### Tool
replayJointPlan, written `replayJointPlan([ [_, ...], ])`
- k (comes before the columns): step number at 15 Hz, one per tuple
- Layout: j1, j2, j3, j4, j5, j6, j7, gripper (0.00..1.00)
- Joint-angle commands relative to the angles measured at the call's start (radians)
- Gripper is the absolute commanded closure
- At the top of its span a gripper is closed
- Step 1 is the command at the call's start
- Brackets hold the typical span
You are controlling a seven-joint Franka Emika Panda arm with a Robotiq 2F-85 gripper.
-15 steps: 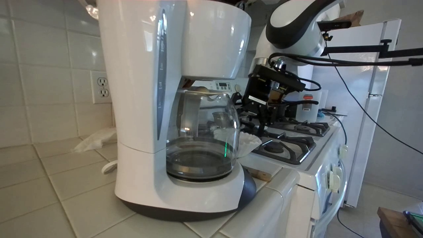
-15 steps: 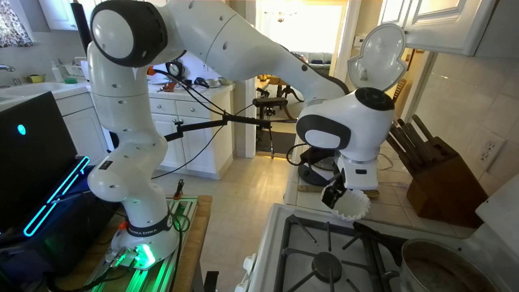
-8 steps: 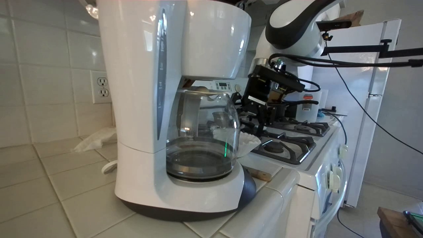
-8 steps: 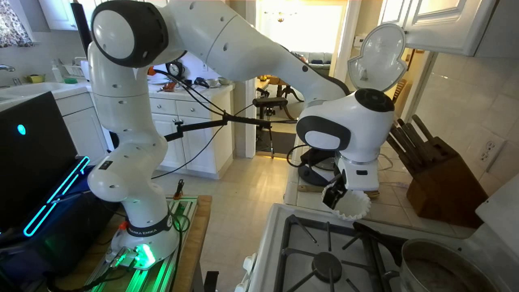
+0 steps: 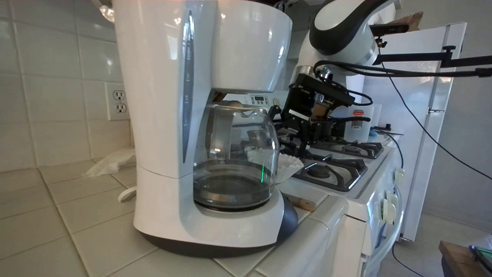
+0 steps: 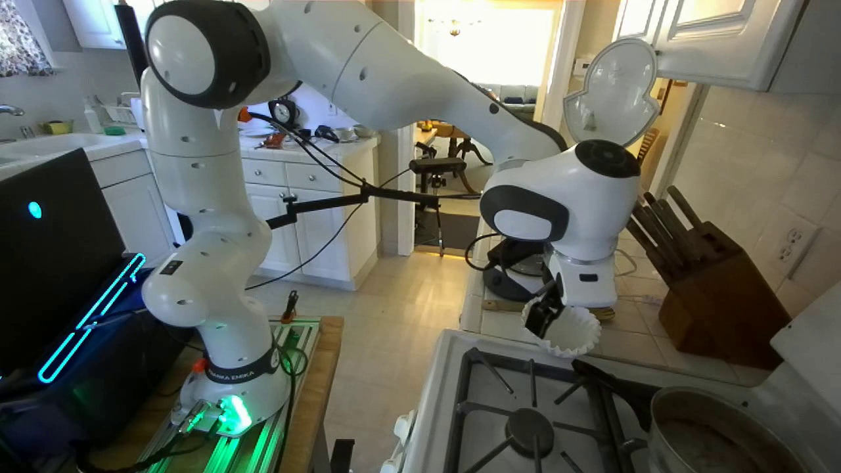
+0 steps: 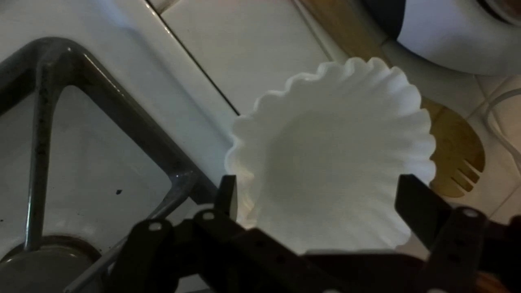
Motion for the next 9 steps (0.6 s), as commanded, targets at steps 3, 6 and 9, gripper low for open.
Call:
replayJointPlan([
  [3,-0.004,-0.009,-0.004,-0.007,-0.011,0.003,-0.003,0.0],
  [6,-0.002,-0.004,-0.003,-0.008,-0.009,0.007,-0.002,0.0],
  [9,-0.001,0.0,-0.002,-0.008,-0.006,0.011,-0.003,0.0],
])
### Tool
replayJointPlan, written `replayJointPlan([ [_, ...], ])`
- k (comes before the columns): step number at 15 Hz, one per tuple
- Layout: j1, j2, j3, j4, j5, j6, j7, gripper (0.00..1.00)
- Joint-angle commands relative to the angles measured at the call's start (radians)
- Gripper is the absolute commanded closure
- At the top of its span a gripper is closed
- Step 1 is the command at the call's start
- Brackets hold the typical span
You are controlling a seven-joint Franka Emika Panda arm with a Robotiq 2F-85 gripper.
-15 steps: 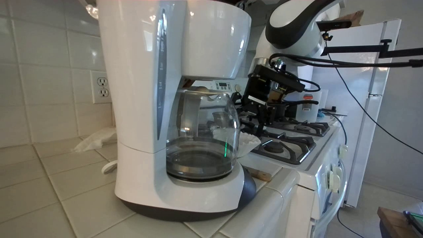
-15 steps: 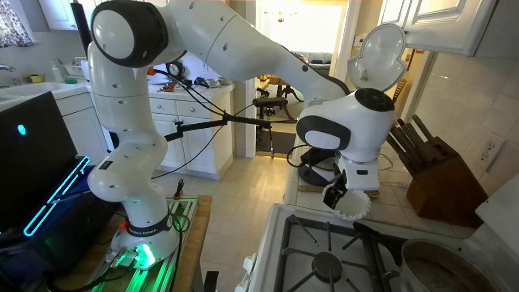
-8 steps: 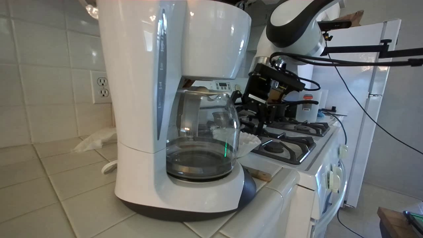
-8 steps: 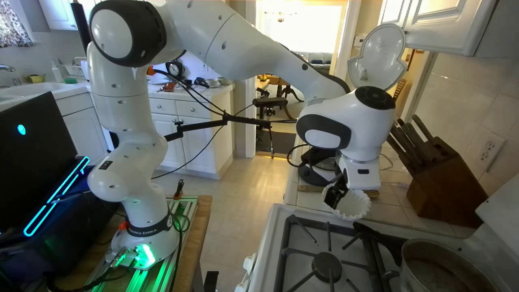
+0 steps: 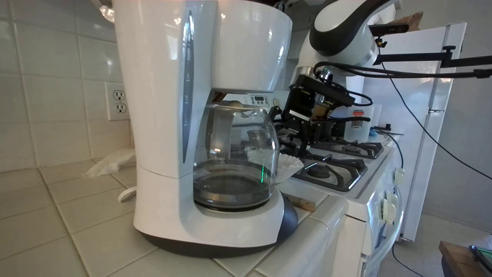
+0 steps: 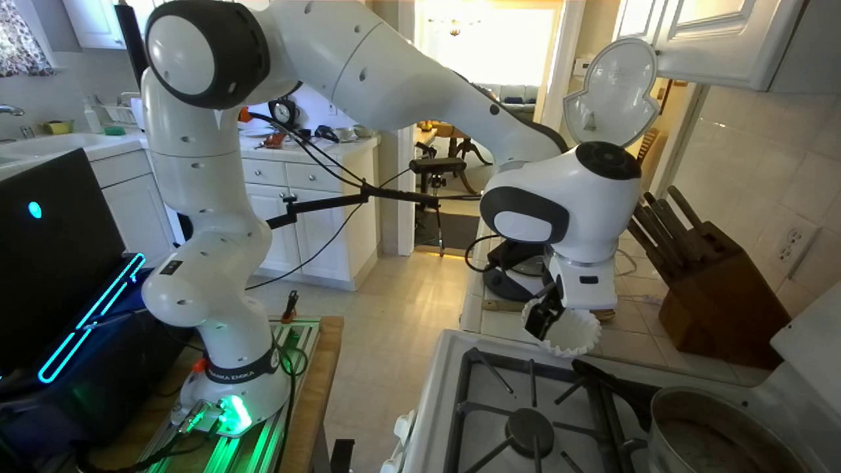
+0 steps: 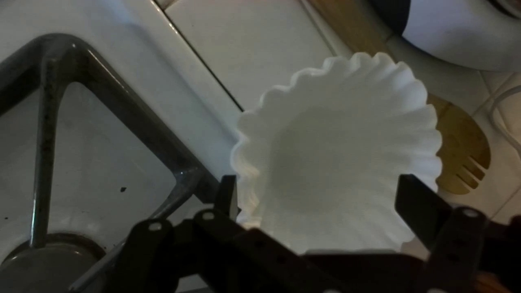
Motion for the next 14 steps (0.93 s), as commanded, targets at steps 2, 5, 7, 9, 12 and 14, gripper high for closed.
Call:
replayJointPlan([
  [2,0.0,0.001,0.003,-0.006,-0.003,0.011,-0.003,0.0],
  [5,0.001,0.008,0.003,-0.006,-0.003,0.013,-0.002,0.0],
  [7,0.001,0.011,0.004,-0.006,-0.002,0.014,-0.003,0.0],
  [9,0.002,0.011,0.004,-0.006,0.0,0.014,-0.006,0.16],
  [12,0.002,0.012,0.005,-0.005,0.001,0.014,-0.008,0.26],
  [14,0.002,0.012,0.005,-0.006,0.0,0.014,-0.009,0.32],
])
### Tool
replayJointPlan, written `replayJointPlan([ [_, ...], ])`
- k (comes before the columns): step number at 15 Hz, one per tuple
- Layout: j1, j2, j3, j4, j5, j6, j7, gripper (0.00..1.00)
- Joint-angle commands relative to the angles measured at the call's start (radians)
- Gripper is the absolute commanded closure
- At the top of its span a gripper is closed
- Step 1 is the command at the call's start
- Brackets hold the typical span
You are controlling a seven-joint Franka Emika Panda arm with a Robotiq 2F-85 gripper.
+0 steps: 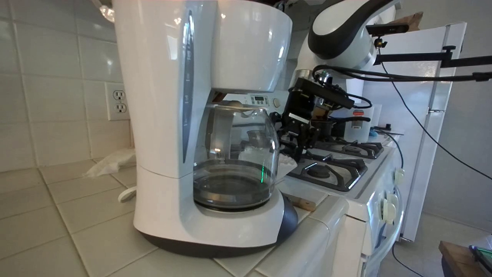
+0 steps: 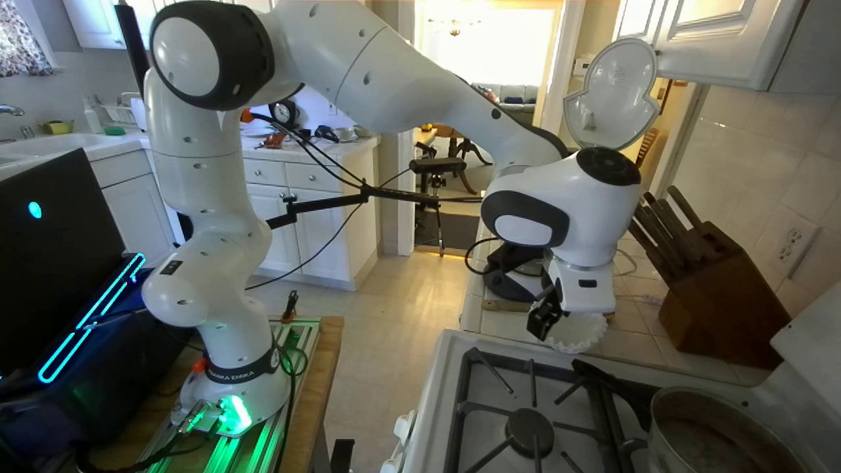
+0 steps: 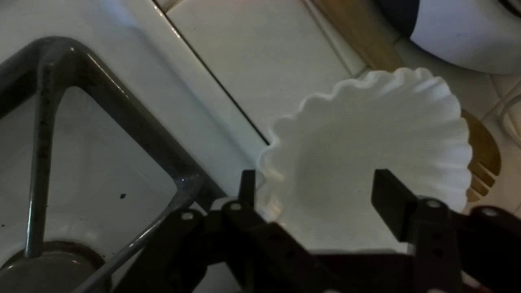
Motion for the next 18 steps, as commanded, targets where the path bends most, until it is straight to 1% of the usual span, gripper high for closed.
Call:
replayJointPlan([
  [1,0.0,-0.001,0.004,-0.006,0.0,0.014,-0.01,0.34],
  [2,0.0,-0.002,0.004,-0.006,0.001,0.013,-0.011,0.39],
  [3,0.0,-0.003,0.004,-0.006,0.001,0.013,-0.012,0.35],
  [6,0.0,-0.005,0.005,-0.006,0.002,0.012,-0.014,0.38],
  [8,0.0,-0.005,0.005,-0.006,0.001,0.013,-0.016,0.44],
  [9,0.0,-0.004,0.005,-0.006,0.001,0.012,-0.018,0.51],
  [10,0.0,-0.004,0.005,-0.006,0.001,0.012,-0.018,0.53],
  [12,0.0,-0.004,0.006,-0.007,0.001,0.012,-0.021,0.64],
  [14,0.0,-0.005,0.006,-0.008,0.001,0.012,-0.023,0.67],
  [15,0.0,-0.005,0.006,-0.008,0.001,0.012,-0.023,0.76],
  [16,0.0,-0.005,0.006,-0.008,0.001,0.011,-0.024,0.74],
  [17,0.0,-0.005,0.005,-0.008,0.001,0.012,-0.025,0.8],
  [18,0.0,-0.005,0.005,-0.009,0.001,0.011,-0.025,0.81],
])
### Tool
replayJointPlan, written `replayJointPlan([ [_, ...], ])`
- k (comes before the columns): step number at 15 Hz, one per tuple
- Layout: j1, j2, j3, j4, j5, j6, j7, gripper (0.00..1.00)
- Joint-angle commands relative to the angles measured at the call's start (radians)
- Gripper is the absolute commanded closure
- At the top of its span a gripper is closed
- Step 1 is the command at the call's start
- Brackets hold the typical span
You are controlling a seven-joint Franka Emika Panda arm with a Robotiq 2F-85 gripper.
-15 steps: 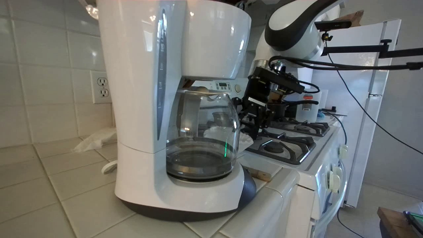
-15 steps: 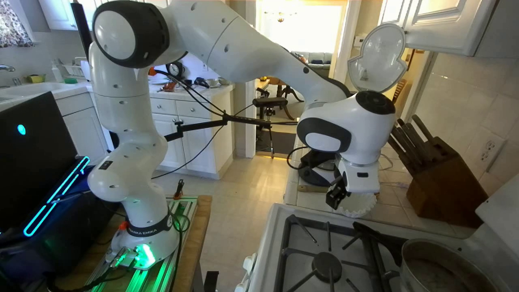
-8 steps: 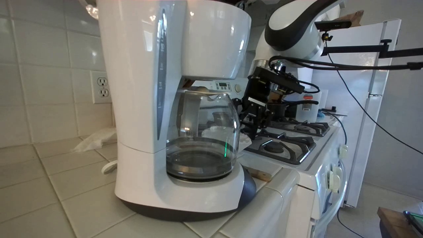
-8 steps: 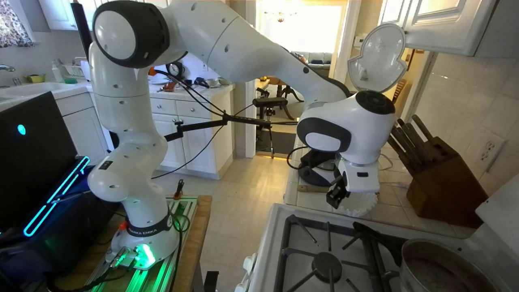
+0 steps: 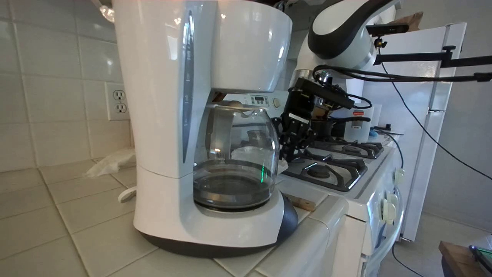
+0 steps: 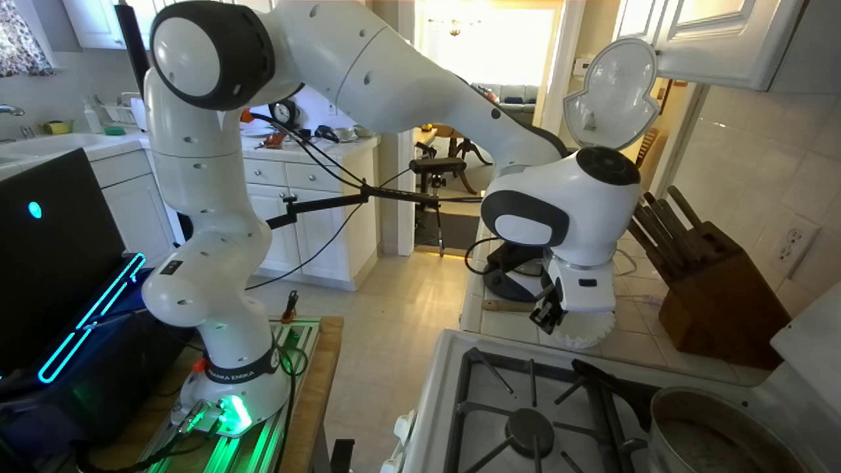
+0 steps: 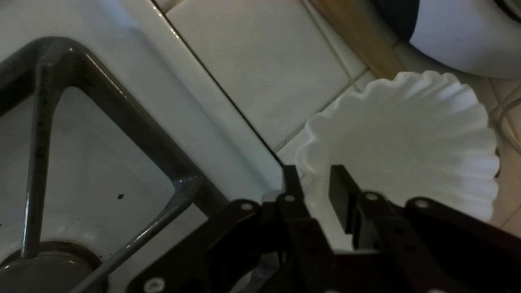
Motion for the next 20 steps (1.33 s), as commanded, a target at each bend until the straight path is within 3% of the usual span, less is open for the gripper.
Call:
replayJointPlan([
  [1,-0.001,-0.005,0.003,-0.009,0.0,0.011,-0.02,0.86],
  [2,-0.001,-0.005,0.002,-0.01,0.0,0.011,-0.02,0.92],
  [5,-0.001,-0.006,0.003,-0.011,0.0,0.011,-0.023,0.98],
  [9,-0.001,-0.009,0.003,-0.012,0.001,0.009,-0.029,0.95],
  [20,-0.001,-0.081,0.003,-0.015,-0.004,-0.011,-0.035,0.96],
])
